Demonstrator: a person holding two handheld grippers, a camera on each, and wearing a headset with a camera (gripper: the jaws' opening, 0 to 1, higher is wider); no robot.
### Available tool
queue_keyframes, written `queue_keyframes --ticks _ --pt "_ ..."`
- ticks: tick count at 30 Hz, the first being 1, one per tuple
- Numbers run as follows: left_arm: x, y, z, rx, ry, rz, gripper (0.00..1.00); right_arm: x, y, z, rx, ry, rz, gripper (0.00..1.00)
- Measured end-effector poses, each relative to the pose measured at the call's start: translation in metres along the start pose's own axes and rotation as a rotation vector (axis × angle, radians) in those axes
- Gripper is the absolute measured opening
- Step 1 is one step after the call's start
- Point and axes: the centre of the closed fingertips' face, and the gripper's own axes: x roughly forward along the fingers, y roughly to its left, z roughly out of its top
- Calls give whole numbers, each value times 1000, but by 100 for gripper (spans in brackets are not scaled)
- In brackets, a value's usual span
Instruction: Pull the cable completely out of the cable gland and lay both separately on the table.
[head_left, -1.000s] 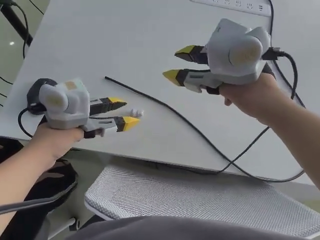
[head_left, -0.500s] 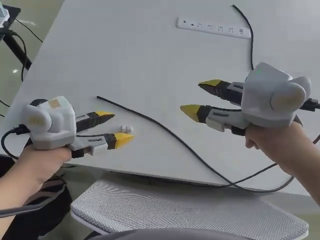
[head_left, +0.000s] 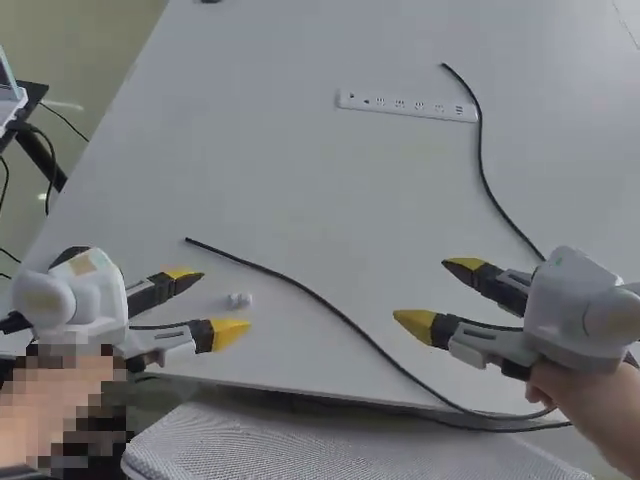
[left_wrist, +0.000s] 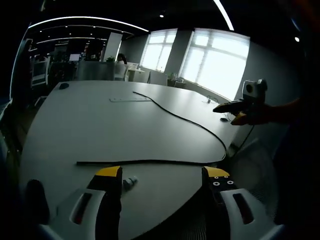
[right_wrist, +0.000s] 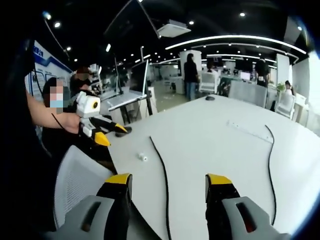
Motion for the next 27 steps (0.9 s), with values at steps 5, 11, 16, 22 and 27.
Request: queue_keyframes --ticks 5,11,16,22,27 --pt "-7 -7 -5 -3 14 11 71 -11 1 -24 30 20 0 61" --pt "-13 -10 -14 4 41 26 77 -20 6 -44 32 47 13 68" --pt "-15 -14 -19 8 54 39 82 -24 13 -53 48 56 31 72" --pt "-18 -9 -26 35 74 55 88 -22 19 -62 27 84 43 80" --pt "-19 -4 -28 31 75 65 93 -23 21 -72 20 110 53 85"
